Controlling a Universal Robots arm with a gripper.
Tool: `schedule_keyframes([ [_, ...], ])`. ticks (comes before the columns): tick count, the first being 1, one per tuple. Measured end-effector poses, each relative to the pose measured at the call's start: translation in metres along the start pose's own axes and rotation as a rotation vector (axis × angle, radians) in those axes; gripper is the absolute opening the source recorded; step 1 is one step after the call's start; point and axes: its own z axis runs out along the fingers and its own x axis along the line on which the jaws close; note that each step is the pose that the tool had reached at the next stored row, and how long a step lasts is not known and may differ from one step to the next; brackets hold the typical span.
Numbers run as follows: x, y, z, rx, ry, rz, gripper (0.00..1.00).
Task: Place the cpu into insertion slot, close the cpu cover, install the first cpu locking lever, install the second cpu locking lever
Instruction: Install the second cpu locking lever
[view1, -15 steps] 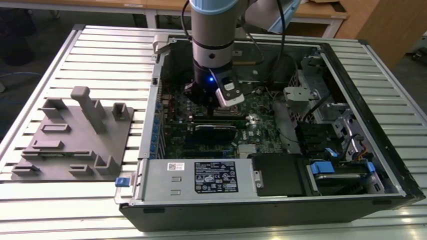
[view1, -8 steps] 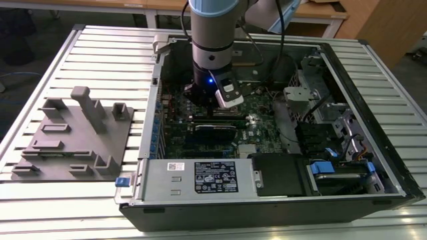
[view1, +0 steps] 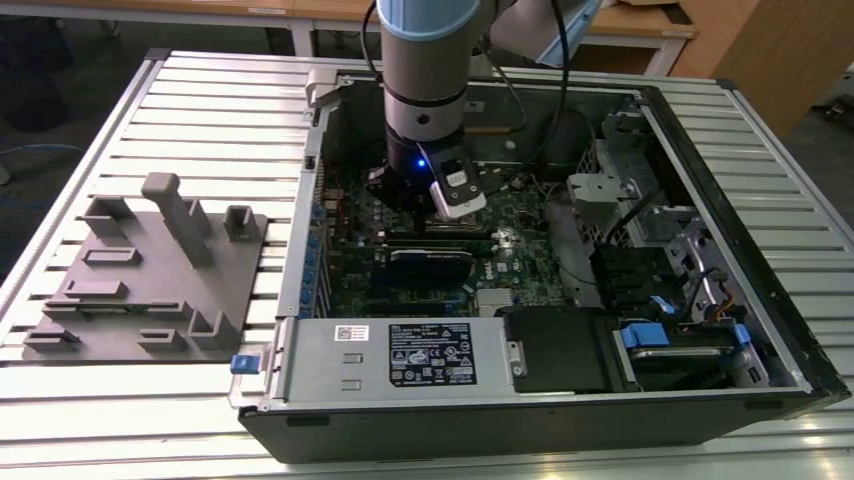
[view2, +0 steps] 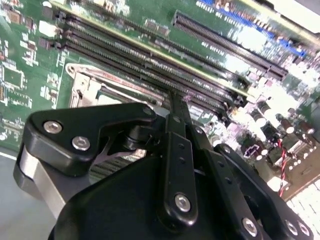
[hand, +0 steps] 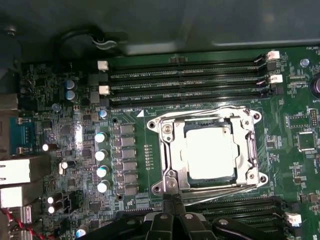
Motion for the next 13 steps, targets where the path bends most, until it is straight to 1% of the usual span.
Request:
schedule_keyframes([
  [1, 0.0, -0.0003, 0.0001, -0.0056, 0.0006, 0.0, 0.1],
  [2, 0.0, -0.0006, 0.0001, -0.0088, 0.0009, 0.0, 0.1],
  [5, -0.0002, -0.0042, 0.0004, -0.0141, 0.0012, 0.001, 0.1],
  [8, 0.0015, -0.0072, 0.0009, -0.0236, 0.0023, 0.001, 0.1],
  [10, 0.0024, -0.0081, 0.0013, -0.0362, 0.0035, 0.002, 0.1],
  [13, 0.0036, -0.0094, 0.002, -0.0588, 0.0058, 0.003, 0.1],
])
